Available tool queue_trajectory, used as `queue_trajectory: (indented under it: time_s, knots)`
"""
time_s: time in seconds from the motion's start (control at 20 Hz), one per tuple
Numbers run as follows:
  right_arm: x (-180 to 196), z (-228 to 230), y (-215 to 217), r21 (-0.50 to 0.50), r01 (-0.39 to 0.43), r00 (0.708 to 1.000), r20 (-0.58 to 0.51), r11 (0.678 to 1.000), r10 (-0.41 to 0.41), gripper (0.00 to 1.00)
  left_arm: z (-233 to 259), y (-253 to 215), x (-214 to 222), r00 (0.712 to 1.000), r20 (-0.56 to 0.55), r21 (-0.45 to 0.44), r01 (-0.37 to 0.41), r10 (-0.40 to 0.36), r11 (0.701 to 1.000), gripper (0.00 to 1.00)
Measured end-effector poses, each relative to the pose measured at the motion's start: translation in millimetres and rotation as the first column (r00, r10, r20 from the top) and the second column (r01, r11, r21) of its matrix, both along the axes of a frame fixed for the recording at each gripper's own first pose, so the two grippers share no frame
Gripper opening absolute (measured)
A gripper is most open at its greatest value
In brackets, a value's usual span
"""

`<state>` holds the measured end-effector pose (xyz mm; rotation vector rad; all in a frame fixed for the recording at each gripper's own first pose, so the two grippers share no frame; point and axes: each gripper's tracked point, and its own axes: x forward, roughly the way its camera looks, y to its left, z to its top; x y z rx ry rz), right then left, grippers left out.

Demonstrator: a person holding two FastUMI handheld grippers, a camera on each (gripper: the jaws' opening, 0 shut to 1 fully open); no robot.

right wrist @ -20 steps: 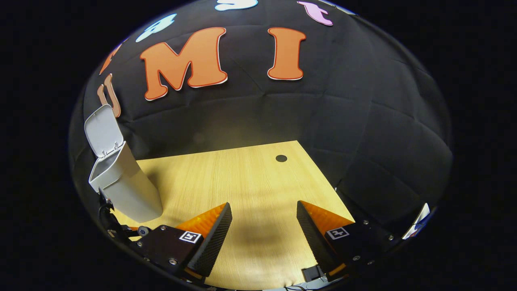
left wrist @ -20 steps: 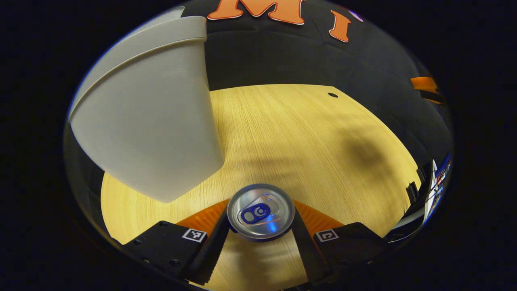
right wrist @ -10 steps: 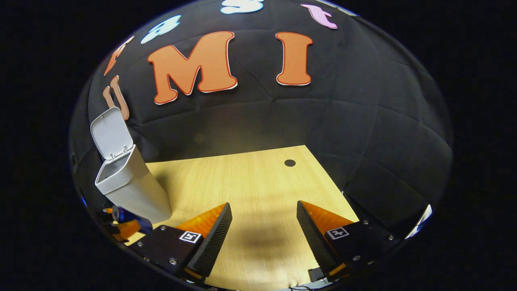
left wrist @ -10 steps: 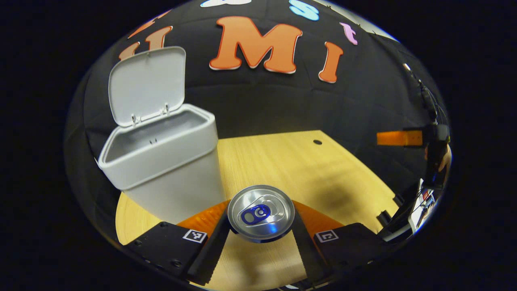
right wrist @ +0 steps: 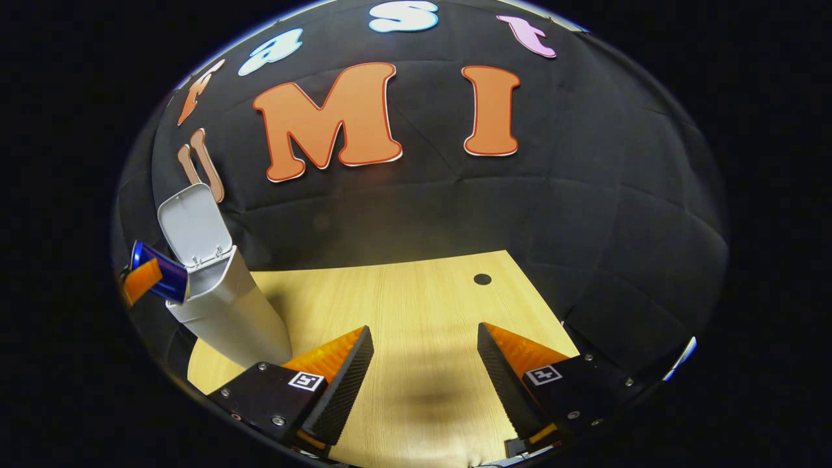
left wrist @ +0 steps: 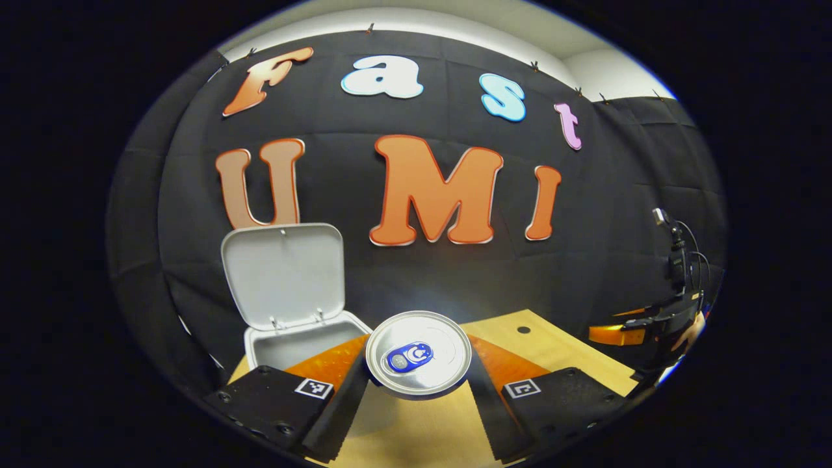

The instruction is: Press the lid of the desktop garbage bin to open it, pick up the crumpled paper on the desktop and throw it into the bin, then pick up the pop can on the desktop and drop it into the bin, and finally close the garbage bin lid.

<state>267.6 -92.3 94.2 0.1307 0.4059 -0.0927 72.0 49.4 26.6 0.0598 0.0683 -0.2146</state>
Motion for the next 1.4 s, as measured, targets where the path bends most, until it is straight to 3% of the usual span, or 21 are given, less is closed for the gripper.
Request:
queue_trajectory:
  time_s: [0.15, 0.35, 0.6, 0.7, 0.8, 1.1, 1.4]
  knots:
    - [6, 0, 7, 0.001, -0.007, 1.000, -0.004, 1.000, 0.007, 0.96, 31, 48, 26, 0.995, 0.031, -0.014, -0.098, 0.098, 0.995, 0.80]
    - [12, -6, 6, 0.004, 0.006, 1.000, -0.021, 1.000, -0.006, 0.97, 13, 100, 60, 0.980, -0.048, -0.019, -0.197, 0.195, 0.980, 0.81]
    - [12, -12, 10, 0.010, 0.010, 0.999, -0.039, 1.000, -0.010, 0.97, -35, 124, 91, 0.955, -0.191, -0.005, -0.232, 0.227, 0.973, 0.81]
    - [12, -14, 11, 0.019, 0.012, 0.999, -0.048, 1.000, -0.011, 0.97, -51, 124, 95, 0.950, -0.227, -0.084, -0.239, 0.215, 0.967, 0.83]
    - [11, -16, 9, 0.020, 0.020, 0.998, -0.058, 1.000, -0.018, 0.97, -52, 125, 94, 0.953, -0.222, -0.129, -0.240, 0.208, 0.962, 0.97]
    - [12, -19, 17, 0.030, 0.002, 0.997, -0.071, 1.000, 0.000, 0.96, -45, 132, 88, 0.953, -0.193, -0.108, -0.257, 0.233, 0.960, 0.94]
    - [11, -20, 26, 0.037, -0.022, 0.997, -0.074, 0.999, 0.025, 0.97, -6, 150, 75, 0.953, -0.067, -0.023, -0.297, 0.295, 0.954, 0.95]
